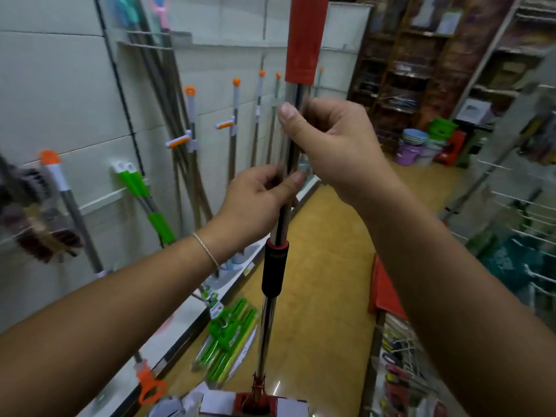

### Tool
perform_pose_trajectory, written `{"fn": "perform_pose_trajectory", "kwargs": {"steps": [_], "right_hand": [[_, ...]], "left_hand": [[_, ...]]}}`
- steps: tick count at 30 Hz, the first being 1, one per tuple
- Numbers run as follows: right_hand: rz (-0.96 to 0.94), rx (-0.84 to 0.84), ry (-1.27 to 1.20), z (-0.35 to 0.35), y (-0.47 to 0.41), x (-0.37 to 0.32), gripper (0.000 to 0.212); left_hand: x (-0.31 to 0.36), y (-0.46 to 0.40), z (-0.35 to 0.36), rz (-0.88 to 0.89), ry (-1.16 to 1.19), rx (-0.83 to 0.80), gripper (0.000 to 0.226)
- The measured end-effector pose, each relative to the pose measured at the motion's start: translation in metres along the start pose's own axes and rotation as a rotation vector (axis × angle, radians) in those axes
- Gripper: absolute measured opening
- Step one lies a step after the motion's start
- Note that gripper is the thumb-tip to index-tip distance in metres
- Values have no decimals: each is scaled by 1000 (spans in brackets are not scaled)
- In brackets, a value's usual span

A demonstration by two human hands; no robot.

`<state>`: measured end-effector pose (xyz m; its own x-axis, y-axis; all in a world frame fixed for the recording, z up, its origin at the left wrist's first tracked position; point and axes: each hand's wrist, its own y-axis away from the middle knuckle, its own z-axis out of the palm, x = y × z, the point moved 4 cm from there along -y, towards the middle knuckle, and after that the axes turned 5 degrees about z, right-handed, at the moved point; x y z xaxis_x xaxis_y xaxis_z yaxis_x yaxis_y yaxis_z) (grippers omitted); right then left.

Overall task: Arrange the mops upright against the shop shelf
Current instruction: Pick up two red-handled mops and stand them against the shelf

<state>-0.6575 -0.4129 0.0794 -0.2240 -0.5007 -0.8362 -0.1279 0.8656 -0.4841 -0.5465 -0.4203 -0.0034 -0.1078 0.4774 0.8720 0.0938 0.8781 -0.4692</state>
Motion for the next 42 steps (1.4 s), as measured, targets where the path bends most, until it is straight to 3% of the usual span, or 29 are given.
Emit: {"fn": "perform_pose_trajectory", "kwargs": {"steps": [4,8,14,19,28,42], "right_hand": [[-15,79,64,-42,-14,12,43],[-6,170,141,-80,-30,32,24],[50,256,262,-126,-71,85,23],[65,335,282,-159,-125,144,39],[91,478,332,-221,-225,212,26],[26,498,274,-348,-341,316,17]], "left_hand": [[0,-34,41,46,-9,-100,25],[-11,-69,80,75,18,-159,21],[-52,-134,136,59,73,-255,28],[-96,-201,175,31,114,-335,21],[-132,-325,234,-26,108,-487,23],[-192,-477,352,62,148,-487,25]]}}
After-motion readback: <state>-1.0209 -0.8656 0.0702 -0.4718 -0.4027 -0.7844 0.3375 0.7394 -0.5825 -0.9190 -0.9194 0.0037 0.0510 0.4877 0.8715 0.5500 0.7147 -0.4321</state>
